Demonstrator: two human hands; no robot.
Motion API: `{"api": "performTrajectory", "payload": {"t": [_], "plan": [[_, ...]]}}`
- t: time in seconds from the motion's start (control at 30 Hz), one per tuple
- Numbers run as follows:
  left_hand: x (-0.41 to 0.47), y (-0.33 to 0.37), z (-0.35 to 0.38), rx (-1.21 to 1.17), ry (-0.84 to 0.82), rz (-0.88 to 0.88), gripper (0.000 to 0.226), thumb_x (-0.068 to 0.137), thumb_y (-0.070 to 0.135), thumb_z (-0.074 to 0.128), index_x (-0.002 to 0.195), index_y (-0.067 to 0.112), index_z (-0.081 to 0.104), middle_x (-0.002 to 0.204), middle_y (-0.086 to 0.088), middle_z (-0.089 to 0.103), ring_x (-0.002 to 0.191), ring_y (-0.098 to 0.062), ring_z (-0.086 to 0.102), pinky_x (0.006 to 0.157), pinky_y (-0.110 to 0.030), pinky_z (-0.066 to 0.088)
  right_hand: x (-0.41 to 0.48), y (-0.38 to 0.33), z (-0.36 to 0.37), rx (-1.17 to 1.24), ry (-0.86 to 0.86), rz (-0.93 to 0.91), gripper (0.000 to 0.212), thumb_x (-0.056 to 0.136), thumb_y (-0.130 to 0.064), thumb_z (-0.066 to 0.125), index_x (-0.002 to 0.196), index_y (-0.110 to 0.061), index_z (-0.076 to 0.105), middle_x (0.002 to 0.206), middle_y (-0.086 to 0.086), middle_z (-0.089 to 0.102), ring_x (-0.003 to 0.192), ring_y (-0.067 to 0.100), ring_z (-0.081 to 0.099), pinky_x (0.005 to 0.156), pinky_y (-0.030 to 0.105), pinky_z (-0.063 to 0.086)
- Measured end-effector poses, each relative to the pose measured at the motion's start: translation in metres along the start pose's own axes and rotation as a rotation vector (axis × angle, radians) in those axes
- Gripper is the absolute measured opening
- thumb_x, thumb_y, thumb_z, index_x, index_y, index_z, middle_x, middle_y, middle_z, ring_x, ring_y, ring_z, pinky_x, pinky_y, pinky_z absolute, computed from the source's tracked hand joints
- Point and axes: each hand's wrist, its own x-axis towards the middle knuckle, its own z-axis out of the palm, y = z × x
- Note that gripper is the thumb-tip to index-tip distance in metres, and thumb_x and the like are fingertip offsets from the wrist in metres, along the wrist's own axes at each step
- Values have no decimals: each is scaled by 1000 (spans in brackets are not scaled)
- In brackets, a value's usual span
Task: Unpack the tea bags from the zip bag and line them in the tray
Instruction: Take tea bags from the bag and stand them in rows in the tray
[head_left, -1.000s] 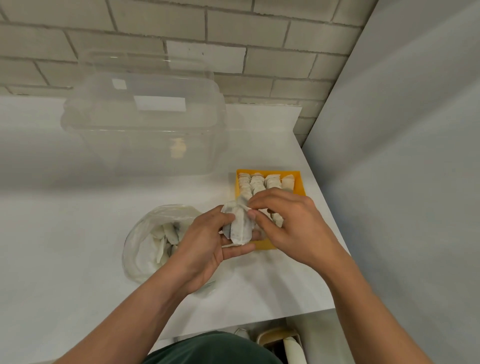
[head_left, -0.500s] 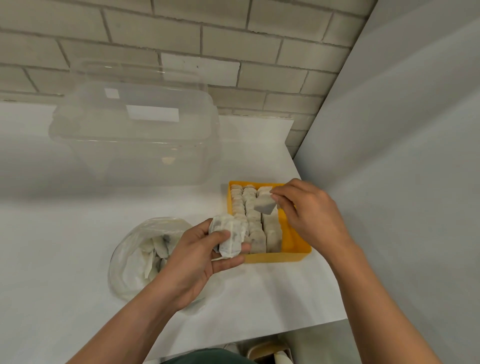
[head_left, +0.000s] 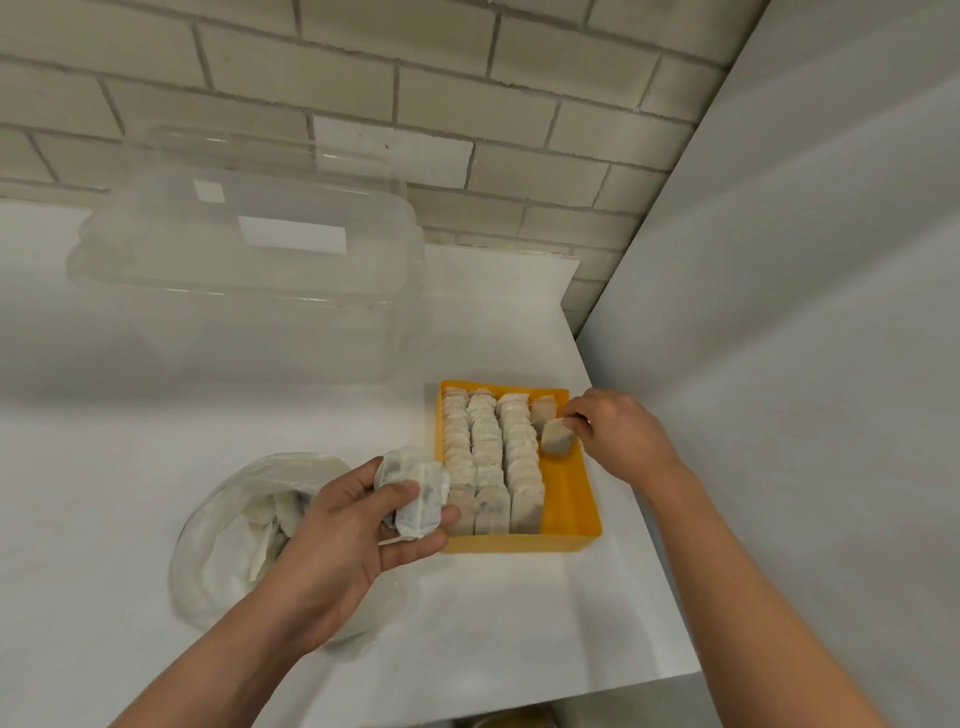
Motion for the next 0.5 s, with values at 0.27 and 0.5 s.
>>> {"api": "performTrajectory", "payload": {"t": [0.27, 0.5], "plan": [[3, 2, 2, -2, 39, 7, 23, 105, 1, 49, 118, 1, 69, 110, -23, 76, 100, -38, 77, 75, -40, 66, 16, 5, 24, -60, -1, 10, 26, 106, -34, 51, 114, -28, 74, 105, -3, 62, 96, 18, 60, 72, 33, 53], [5, 5, -1, -16, 57, 13, 24, 105, 1, 49, 118, 0, 68, 110, -22, 76, 99, -38, 77, 70, -37, 66, 22, 7, 34, 8, 66, 58, 27, 106, -37, 52, 115, -29, 75, 100, -1, 61, 94, 20, 60, 67, 32, 49]]}}
